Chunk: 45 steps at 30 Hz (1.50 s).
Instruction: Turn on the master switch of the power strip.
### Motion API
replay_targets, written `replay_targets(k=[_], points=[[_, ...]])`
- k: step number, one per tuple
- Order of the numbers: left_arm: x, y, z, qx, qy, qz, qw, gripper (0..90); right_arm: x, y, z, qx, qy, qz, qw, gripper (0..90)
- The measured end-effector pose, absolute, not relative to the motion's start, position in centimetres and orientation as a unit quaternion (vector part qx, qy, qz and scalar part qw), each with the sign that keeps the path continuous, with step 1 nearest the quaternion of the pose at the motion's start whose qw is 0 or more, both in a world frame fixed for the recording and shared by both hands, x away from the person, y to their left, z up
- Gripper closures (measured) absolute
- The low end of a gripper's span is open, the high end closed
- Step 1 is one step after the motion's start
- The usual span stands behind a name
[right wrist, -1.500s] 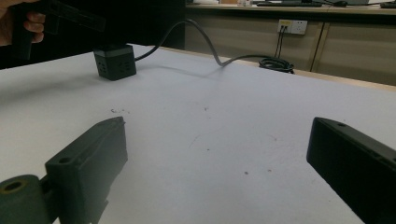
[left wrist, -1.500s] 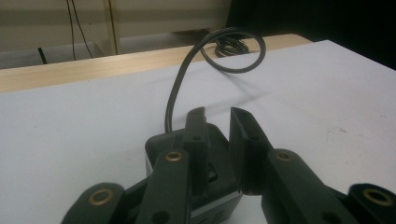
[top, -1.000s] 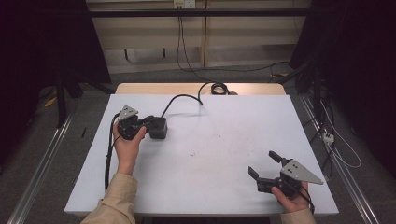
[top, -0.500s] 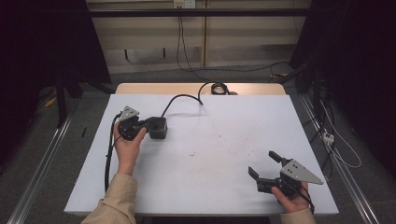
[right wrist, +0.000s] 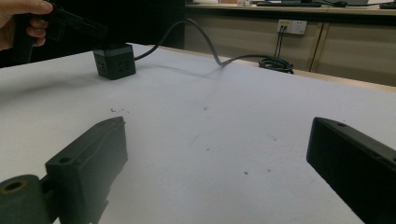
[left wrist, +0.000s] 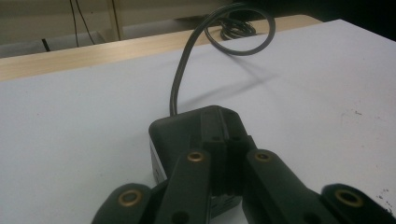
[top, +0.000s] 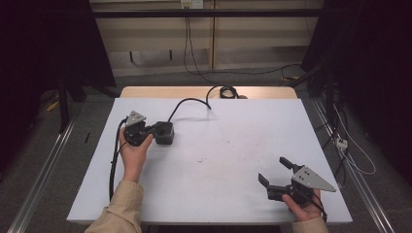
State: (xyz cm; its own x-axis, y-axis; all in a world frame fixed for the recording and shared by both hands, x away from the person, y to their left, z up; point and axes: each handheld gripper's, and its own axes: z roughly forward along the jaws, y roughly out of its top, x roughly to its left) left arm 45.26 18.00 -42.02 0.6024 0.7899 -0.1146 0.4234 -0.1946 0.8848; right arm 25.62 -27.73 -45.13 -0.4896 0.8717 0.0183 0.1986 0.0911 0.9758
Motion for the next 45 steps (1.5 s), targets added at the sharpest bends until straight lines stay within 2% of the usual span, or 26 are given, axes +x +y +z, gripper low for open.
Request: replay_targets(k=[45], points=[[45.39, 17.59, -42.82, 0.757, 0.405, 0.192, 0.475, 90.0, 25.64, -27.75, -45.16, 0.399, 0.670, 0.544, 0.308, 4.7]])
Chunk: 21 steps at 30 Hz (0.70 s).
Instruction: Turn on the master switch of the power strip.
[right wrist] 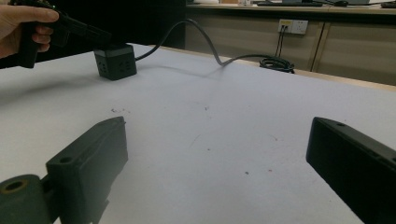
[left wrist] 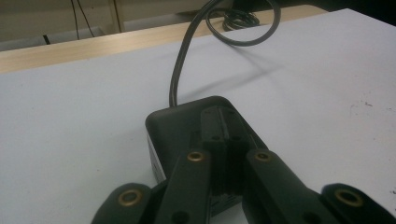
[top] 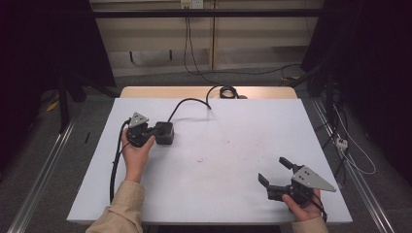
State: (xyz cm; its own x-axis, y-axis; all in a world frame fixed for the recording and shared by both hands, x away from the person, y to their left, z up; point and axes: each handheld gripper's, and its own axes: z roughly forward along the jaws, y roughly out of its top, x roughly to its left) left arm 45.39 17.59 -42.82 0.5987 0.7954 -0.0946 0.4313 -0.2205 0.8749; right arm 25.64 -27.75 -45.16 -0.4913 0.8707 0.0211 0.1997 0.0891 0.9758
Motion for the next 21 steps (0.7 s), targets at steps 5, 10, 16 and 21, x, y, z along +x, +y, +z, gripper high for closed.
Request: replay_targets(k=[5, 10, 16, 21], points=[[45.36, 17.54, -42.84, 0.757, 0.407, 0.191, 0.475, 90.0, 25.62, -27.75, -45.15, 0.399, 0.670, 0.545, 0.309, 4.8], [45.39, 17.59, -42.90, 0.756, 0.407, 0.190, 0.476, 90.0, 25.62, -27.74, -45.13, 0.399, 0.670, 0.545, 0.310, 4.8], [45.40, 17.66, -42.96, 0.757, 0.405, 0.190, 0.476, 90.0, 25.60, -27.70, -45.12, 0.399, 0.670, 0.545, 0.309, 4.8], [45.42, 17.72, -43.01, 0.757, 0.406, 0.188, 0.477, 90.0, 25.59, -27.72, -45.11, 0.399, 0.670, 0.545, 0.309, 4.8]])
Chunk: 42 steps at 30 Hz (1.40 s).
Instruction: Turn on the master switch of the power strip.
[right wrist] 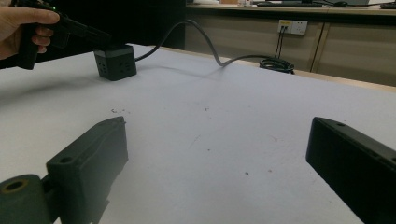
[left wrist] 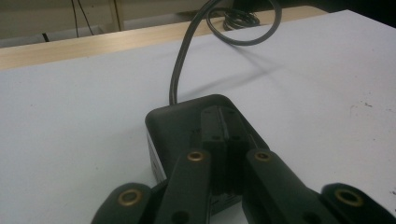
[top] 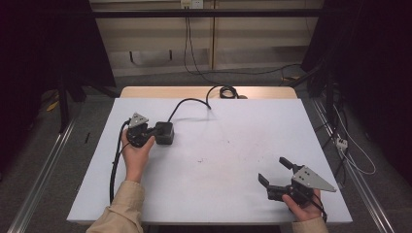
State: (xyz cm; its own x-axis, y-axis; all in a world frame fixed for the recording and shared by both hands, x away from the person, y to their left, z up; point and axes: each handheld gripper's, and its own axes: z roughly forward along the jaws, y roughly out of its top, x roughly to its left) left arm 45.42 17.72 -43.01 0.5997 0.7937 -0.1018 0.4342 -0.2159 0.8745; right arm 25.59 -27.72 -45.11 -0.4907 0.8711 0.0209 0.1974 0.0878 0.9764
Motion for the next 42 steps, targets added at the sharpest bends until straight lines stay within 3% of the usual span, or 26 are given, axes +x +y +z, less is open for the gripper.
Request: replay_targets(k=[42], points=[[45.39, 17.65, -43.06, 0.759, 0.402, 0.190, 0.475, 90.0, 25.53, -27.70, -45.04, 0.400, 0.668, 0.544, 0.312, 4.8]])
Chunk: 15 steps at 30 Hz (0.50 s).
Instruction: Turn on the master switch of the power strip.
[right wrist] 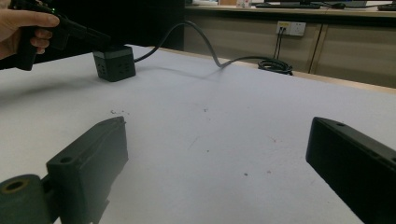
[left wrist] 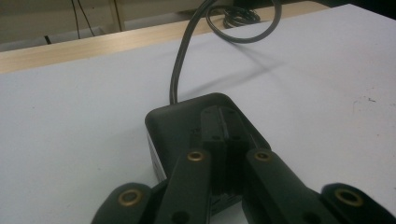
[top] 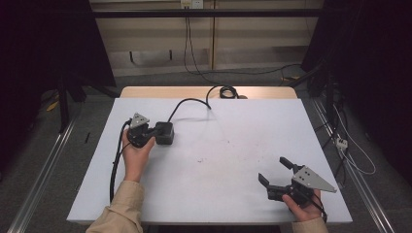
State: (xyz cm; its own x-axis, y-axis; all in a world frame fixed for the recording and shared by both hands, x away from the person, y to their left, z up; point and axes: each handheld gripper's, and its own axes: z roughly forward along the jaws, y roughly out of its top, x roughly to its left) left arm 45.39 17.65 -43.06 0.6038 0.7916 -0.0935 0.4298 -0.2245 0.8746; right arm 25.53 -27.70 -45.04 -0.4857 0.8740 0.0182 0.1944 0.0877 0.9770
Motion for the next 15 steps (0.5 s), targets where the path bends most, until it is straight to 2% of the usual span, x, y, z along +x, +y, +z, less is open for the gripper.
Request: replay_targets(k=[15], points=[[45.41, 17.53, -42.96, 0.762, 0.402, 0.192, 0.470, 90.0, 25.52, -27.67, -45.02, 0.400, 0.668, 0.544, 0.313, 4.8]])
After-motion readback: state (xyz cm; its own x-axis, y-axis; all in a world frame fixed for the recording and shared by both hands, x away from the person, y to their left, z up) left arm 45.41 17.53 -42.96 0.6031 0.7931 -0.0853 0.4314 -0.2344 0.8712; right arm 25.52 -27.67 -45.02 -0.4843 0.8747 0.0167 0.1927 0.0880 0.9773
